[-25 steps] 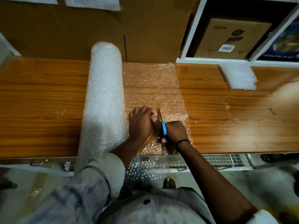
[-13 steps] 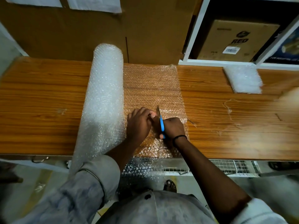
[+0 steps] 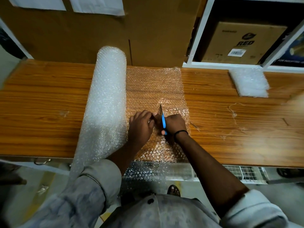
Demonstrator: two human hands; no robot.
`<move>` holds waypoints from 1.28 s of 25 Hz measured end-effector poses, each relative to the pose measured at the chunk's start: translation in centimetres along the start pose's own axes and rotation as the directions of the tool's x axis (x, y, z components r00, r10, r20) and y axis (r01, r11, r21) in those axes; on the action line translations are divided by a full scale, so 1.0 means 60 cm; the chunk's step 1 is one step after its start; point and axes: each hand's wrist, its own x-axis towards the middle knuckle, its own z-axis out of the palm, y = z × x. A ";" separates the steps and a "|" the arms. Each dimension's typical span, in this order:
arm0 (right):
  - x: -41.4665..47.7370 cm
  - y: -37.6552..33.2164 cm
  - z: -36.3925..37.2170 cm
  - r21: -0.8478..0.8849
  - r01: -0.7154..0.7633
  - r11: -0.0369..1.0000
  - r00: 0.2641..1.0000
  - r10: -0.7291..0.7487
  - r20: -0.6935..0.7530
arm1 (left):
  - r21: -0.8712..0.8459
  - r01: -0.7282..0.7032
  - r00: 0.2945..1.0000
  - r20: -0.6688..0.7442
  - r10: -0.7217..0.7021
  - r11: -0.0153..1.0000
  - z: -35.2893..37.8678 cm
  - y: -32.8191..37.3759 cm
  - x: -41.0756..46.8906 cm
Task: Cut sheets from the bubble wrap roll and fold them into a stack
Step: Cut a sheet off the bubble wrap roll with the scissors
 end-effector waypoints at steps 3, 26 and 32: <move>-0.001 -0.001 -0.005 0.061 -0.024 0.998 1.000 0.024 -0.008 | 0.006 0.000 1.000 -0.012 0.000 1.000 0.003 -0.002 0.001; 0.029 -0.045 -0.008 0.078 -0.051 0.996 0.998 0.053 -0.031 | -0.117 -0.011 0.996 -0.084 0.001 0.993 0.002 -0.002 0.002; 0.018 -0.008 -0.007 0.048 -0.032 0.998 0.998 0.029 0.061 | -0.087 -0.030 0.997 -0.077 0.023 0.996 0.005 -0.006 0.001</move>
